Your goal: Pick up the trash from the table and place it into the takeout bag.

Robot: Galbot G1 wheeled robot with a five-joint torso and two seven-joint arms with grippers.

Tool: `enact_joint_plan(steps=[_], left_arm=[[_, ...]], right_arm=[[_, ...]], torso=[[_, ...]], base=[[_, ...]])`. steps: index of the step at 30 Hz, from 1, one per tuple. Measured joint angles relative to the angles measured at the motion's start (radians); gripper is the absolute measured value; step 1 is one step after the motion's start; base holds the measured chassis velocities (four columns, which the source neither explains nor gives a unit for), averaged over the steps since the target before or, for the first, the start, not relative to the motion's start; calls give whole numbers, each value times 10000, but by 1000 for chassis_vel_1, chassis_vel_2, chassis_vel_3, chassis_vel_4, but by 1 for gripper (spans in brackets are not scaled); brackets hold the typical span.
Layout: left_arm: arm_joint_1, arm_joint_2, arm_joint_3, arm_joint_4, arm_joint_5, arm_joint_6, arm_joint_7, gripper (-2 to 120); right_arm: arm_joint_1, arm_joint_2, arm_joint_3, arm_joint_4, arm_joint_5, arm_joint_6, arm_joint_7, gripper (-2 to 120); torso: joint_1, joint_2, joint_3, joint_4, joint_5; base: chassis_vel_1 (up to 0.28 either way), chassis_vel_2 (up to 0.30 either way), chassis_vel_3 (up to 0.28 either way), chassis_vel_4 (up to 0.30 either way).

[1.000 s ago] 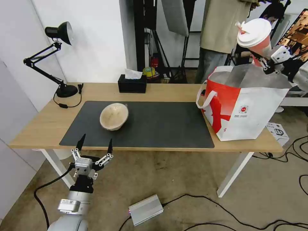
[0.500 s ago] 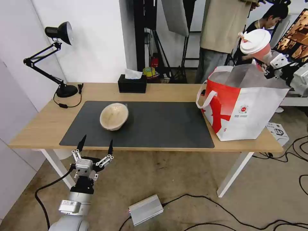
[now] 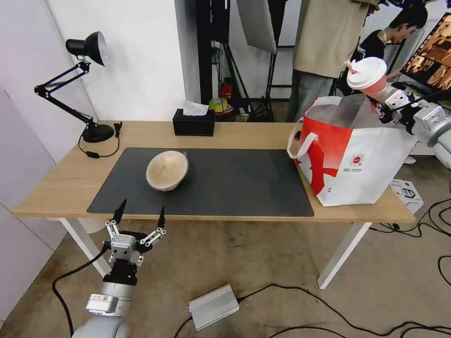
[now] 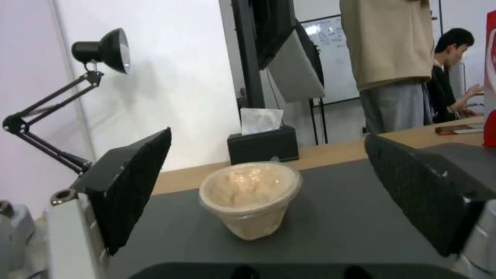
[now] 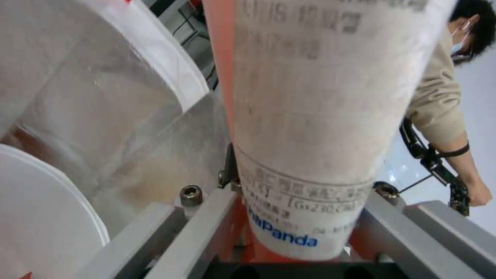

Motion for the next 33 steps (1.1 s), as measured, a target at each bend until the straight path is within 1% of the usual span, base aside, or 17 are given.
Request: enact_joint_plan(steps=[7,12,22,33], left_arm=[[-18,23,-32,-5,-31,0,31,100],[-34,27,-87,9,-124,-1,223,100],[-94,24,-42,37,-116,44,261,100],[-124,40,-39,69,-102,58,263,100]], right_arm=[[139,320,-56,-496,-260,165,14,8],[398,588,-181,-952,-476,362,24,8],[811,1034,-301,-1747,-858,623,-9,8],[810,1135,-358,-1907,-1025,631,-144,8]], torso=[[-1,0,0,0,0],[0,0,-1,0,-1],[0,1,-1,0,-1],[0,1,-1,0,0]], base=[[0,0,0,0],[0,0,0,0],[0,0,0,0],[0,0,0,0]])
